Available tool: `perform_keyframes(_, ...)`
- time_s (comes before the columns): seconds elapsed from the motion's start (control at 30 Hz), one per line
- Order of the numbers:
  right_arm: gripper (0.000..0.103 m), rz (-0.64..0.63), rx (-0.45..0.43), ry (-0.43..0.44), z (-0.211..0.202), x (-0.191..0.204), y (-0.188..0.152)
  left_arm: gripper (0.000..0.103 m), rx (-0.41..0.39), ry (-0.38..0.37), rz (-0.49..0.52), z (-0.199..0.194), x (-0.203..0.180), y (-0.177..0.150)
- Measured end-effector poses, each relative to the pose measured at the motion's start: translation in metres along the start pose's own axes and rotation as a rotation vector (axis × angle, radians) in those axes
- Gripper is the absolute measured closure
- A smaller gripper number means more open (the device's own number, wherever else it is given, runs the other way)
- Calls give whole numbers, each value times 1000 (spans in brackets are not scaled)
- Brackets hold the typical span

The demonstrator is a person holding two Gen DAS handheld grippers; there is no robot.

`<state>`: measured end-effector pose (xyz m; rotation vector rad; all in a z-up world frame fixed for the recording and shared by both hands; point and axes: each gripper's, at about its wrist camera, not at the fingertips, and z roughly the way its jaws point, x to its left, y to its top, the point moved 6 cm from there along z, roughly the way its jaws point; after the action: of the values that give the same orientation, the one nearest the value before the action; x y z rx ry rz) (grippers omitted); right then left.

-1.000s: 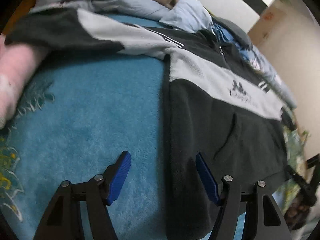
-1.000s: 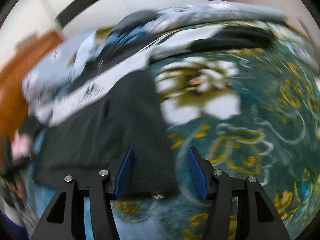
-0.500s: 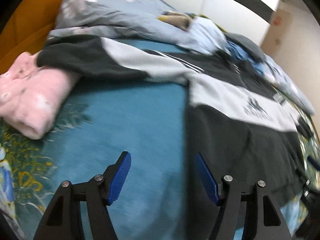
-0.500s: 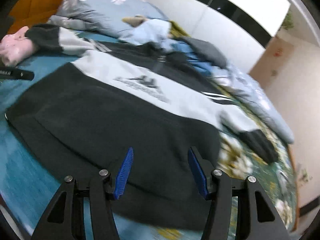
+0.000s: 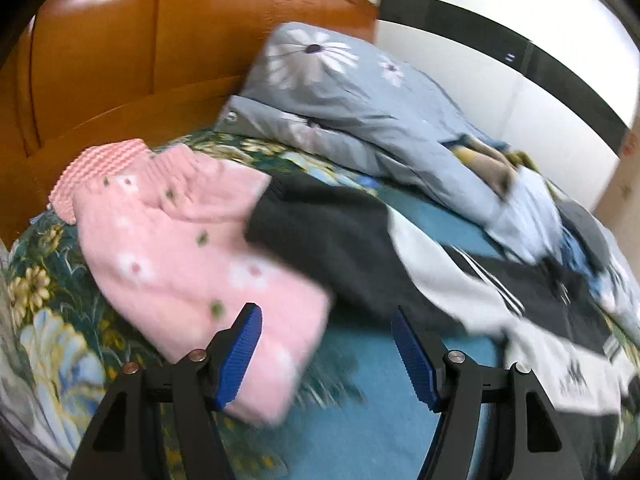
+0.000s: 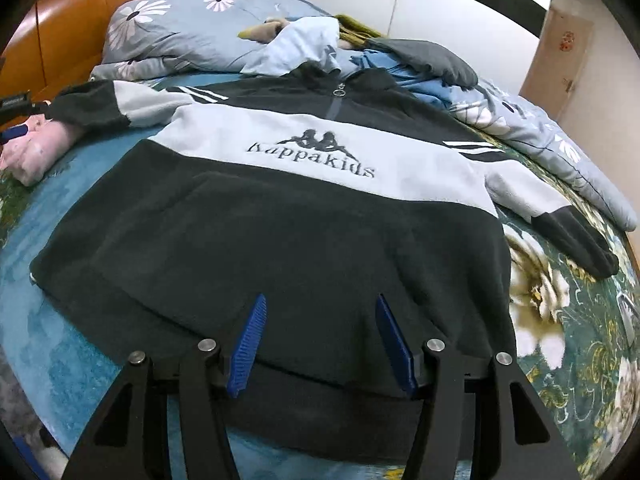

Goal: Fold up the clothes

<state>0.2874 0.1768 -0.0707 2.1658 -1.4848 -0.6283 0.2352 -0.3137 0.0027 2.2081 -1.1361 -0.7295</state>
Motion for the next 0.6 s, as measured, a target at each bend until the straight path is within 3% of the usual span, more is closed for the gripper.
perform_keyframes(0.13, 45, 5, 27, 4, 13, 1, -1, 32, 50, -76, -145, 36, 8, 13)
perform_keyframes(0.3, 45, 8, 22, 14, 13, -4, -3, 37, 19, 9, -228, 58, 25, 28)
perform_keyframes(0.4, 45, 24, 21, 33, 14, -9, -5, 64, 1, 23, -270, 67, 32, 35)
perform_keyframes(0.47, 45, 35, 20, 42, 14, -10, -5, 88, -3, 7, -299, 70, 35, 37)
perform_keyframes(0.6, 45, 33, 7, 41, 11, -11, -7, 94, -73, -8, -286, 49, 22, 48)
